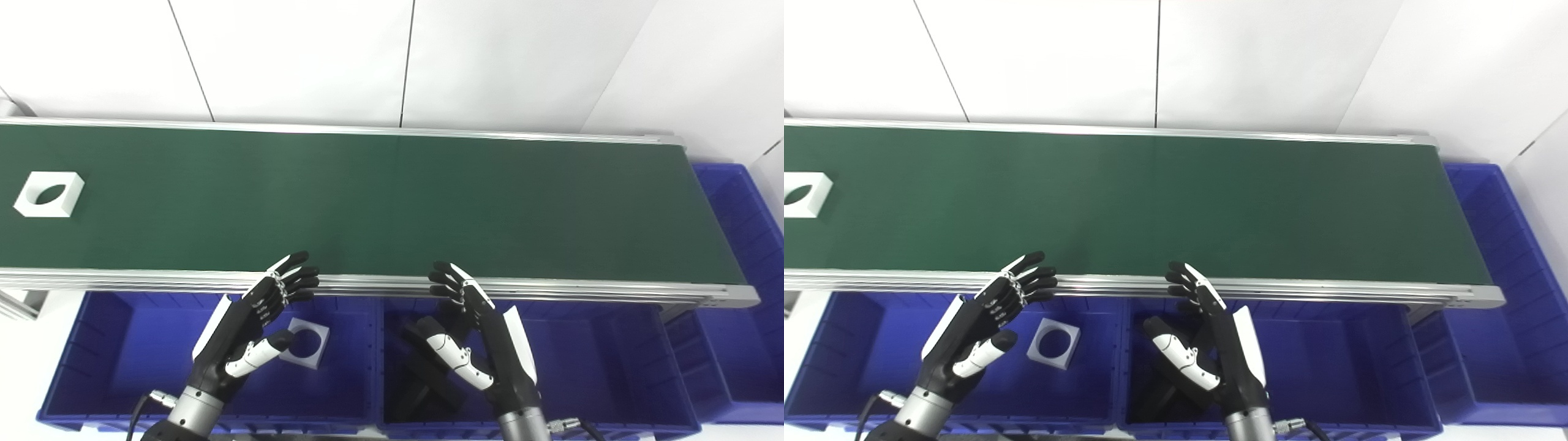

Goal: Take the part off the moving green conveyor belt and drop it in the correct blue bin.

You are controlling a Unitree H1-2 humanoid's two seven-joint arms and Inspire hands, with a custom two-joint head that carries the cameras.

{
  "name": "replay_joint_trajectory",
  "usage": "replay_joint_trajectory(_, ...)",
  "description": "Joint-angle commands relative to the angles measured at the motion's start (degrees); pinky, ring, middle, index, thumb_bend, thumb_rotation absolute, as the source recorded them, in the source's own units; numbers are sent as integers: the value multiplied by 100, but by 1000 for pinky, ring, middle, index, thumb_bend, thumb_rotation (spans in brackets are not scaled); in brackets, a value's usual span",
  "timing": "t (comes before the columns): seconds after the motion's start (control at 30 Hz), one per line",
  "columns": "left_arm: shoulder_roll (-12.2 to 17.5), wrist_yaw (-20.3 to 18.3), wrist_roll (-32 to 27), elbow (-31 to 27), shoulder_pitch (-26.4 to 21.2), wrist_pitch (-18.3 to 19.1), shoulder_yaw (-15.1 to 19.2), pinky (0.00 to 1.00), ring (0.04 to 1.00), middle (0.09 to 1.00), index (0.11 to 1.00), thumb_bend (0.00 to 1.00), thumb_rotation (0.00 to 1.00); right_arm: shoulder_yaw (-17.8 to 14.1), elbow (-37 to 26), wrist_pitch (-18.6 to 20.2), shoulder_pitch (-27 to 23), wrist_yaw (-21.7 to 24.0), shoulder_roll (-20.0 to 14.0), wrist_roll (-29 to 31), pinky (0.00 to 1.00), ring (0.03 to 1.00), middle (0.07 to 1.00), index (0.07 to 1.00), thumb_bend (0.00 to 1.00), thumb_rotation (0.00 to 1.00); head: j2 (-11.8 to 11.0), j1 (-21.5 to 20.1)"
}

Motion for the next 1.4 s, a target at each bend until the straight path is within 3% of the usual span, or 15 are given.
replay_joint_trajectory(0.0,-5,9,-49,-43,-75,-233,4,784,818,839,894,833,681,-4,-55,-325,-71,-58,12,54,701,773,818,859,539,659,-12,29)
replay_joint_trajectory(0.2,-30,13,-30,68,-115,-290,8,784,816,836,894,833,679,-22,32,-368,-113,-73,1,94,701,772,815,856,533,639,-93,184)
replay_joint_trajectory(0.4,-97,-12,-62,237,-136,-435,-29,780,814,835,884,826,651,-59,141,-494,-122,-117,-60,73,696,769,810,858,506,619,-343,922)
replay_joint_trajectory(0.43,-115,-5,-32,253,-129,-465,-47,779,814,835,884,827,651,-70,142,-518,-113,-110,-87,95,695,768,809,859,504,617,-493,1304)
replay_joint_trajectory(0.47,-127,2,-10,262,-124,-485,-59,774,809,832,880,824,646,-77,142,-533,-108,-102,-104,115,696,771,811,861,496,620,-493,1304)
replay_joint_trajectory(0.5,-144,16,38,277,-121,-507,-76,770,805,830,877,821,642,-88,156,-564,-107,-90,-128,161,699,773,813,863,488,621,-647,1629)
replay_joint_trajectory(0.7,-202,76,286,400,-143,-623,-143,751,788,819,867,835,637,-123,231,-690,-124,-85,-204,157,697,780,824,872,429,641,-1088,2145)
replay_joint_trajectory(1.07,-237,111,397,685,-274,-720,-168,726,769,802,844,864,573,-208,542,-821,-226,-122,-188,201,684,778,821,877,426,705,-1566,2646)
replay_joint_trajectory(1.37,-206,169,448,723,-350,-793,-117,718,765,799,837,877,562,-219,612,-802,-293,-88,-196,204,689,780,825,879,387,715,-1658,2622)
